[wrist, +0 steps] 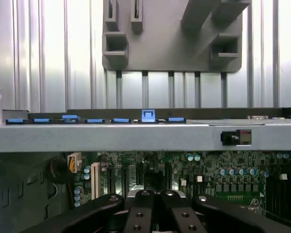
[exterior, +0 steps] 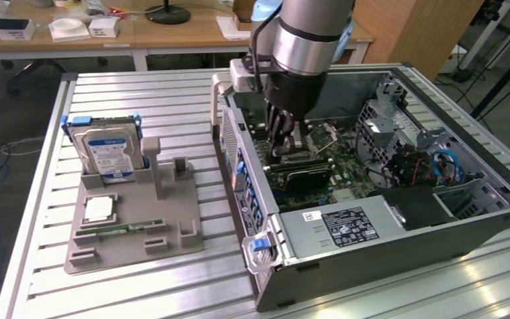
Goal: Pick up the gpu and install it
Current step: 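Press down on the gpu until it lock into place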
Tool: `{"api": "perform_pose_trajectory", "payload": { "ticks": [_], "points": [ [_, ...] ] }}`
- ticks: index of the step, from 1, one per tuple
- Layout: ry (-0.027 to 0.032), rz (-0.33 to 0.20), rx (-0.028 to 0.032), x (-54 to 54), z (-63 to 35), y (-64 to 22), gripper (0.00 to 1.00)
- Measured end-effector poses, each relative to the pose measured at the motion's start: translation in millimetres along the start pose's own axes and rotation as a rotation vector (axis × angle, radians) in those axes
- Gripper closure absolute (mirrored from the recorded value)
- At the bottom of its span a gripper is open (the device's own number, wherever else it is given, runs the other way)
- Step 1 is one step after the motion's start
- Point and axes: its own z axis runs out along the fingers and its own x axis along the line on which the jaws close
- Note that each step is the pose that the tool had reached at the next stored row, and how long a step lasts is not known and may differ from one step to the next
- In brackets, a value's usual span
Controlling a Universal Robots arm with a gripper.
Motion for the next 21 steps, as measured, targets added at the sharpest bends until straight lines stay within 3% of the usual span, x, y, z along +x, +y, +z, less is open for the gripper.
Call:
{"api": "perform_pose_trajectory", "payload": {
  "ticks": [2, 8, 13, 21],
  "points": [
    [0.0000, 0.000, -0.0028, 0.1, -0.7, 2.5, 0.89],
    [0.0000, 0.000, -0.0031, 0.6, 0.4, 15.6, 0.89],
    [0.0002, 0.000, -0.0026, 3.7, 1.7, 15.7, 0.89],
    [0.0001, 0.001, -0.0014, 4.6, 4.3, 26.5, 0.89]
  ]
}}
